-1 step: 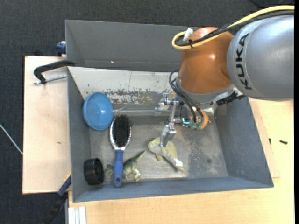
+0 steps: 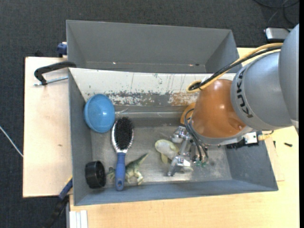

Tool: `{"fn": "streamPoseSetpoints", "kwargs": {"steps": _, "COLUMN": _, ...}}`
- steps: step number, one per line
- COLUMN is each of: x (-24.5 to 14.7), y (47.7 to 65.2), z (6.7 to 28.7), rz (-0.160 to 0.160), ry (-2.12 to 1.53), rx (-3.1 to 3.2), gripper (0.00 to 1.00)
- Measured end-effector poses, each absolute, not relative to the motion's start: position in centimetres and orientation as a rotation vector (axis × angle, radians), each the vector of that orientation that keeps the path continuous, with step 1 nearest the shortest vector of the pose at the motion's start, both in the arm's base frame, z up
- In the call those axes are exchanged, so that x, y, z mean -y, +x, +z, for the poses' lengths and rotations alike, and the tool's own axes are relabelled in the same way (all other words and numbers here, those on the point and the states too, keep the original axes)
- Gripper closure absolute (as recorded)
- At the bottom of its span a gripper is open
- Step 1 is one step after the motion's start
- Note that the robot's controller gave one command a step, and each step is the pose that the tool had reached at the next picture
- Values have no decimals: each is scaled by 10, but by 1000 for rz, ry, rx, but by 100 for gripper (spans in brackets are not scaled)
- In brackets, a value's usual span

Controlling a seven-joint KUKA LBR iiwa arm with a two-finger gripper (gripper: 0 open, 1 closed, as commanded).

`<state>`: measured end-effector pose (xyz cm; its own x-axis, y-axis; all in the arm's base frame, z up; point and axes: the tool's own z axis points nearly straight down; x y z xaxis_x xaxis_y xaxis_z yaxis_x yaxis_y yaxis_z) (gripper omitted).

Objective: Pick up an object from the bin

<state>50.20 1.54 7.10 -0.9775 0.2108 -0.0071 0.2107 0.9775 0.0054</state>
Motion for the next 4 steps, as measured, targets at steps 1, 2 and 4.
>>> {"fn": "streamPoseSetpoints", "kwargs": {"steps": 1, "x": -34, "y": 496, "z": 101, "rz": 5, "ry": 640, "rx": -3070, "gripper": 0}}
{"fn": "streamPoseSetpoints", "kwargs": {"steps": 2, "x": -50, "y": 493, "z": 100, "rz": 4, "ry": 781, "rx": -3039, "gripper": 0}}
{"fn": "streamPoseSetpoints", "kwargs": {"steps": 4, "x": -49, "y": 496, "z": 74, "rz": 6, "ry": 903, "rx": -3005, "gripper": 0}}
